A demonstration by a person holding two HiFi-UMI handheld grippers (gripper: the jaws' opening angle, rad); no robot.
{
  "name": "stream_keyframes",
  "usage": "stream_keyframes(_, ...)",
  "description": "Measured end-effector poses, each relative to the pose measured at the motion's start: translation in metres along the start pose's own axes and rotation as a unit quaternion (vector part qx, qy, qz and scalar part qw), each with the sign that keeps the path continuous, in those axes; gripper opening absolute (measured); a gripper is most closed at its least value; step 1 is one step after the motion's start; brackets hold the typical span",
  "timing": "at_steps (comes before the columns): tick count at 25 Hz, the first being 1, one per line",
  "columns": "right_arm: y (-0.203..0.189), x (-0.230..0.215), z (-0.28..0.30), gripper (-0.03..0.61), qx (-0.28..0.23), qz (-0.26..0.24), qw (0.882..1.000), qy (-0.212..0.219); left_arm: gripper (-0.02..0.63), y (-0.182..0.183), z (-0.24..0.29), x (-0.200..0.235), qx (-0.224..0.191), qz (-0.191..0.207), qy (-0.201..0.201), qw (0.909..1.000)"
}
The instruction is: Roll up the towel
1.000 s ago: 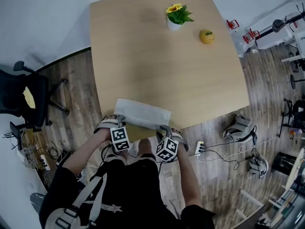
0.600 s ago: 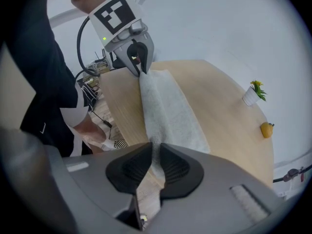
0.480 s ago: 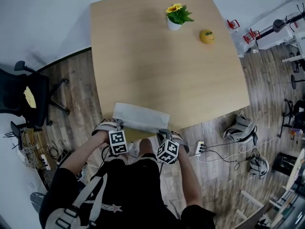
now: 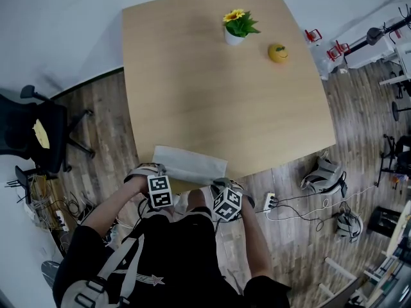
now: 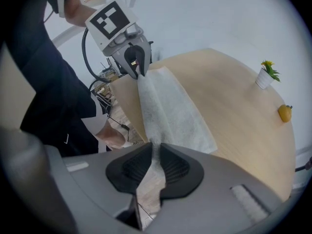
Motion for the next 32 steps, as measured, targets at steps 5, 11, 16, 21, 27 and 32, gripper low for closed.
stream_keyframes(5, 0.004, -0.006, -0.007, 0.064, 0.003, 0.012, 0.999, 0.037, 0.072, 0.001, -0.001, 0.003, 0.009, 0.006, -0.009, 0.9999)
stream_keyframes(11, 0.008, -0.014, -0.012, 0.064, 0.005, 0.032, 0.996, 0.085, 0.074, 0.003, -0.003, 0.01, 0.022, 0.005, -0.046, 0.9987)
stream_keyframes(16, 0.012, -0.025, -0.014, 0.064, 0.009, 0.036, 0.993, 0.111, 0.072, 0.005, -0.003, 0.019, 0.032, -0.001, -0.073, 0.9968)
stream_keyframes(21, 0.015, -0.033, -0.014, 0.064, 0.012, 0.041, 0.99, 0.133, 0.073, 0.005, 0.0, 0.026, 0.042, -0.008, -0.122, 0.9916)
stream_keyframes(27, 0.018, -0.045, -0.017, 0.064, 0.016, 0.048, 0.985, 0.163, 0.074, 0.008, 0.001, 0.036, 0.047, -0.02, -0.171, 0.9839)
stream_keyframes(32, 0.021, -0.055, -0.015, 0.064, 0.017, 0.051, 0.981, 0.187, 0.075, 0.008, 0.003, 0.043, 0.051, -0.029, -0.207, 0.9766)
Point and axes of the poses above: the fingertips, and each gripper's own axes: z forward along the fingers, x to its left, y out of its top, the point moved 6 cm from there along -z, backward along the fingers, and after that the axes turned 2 degrees about y, right-handed, at the moved point
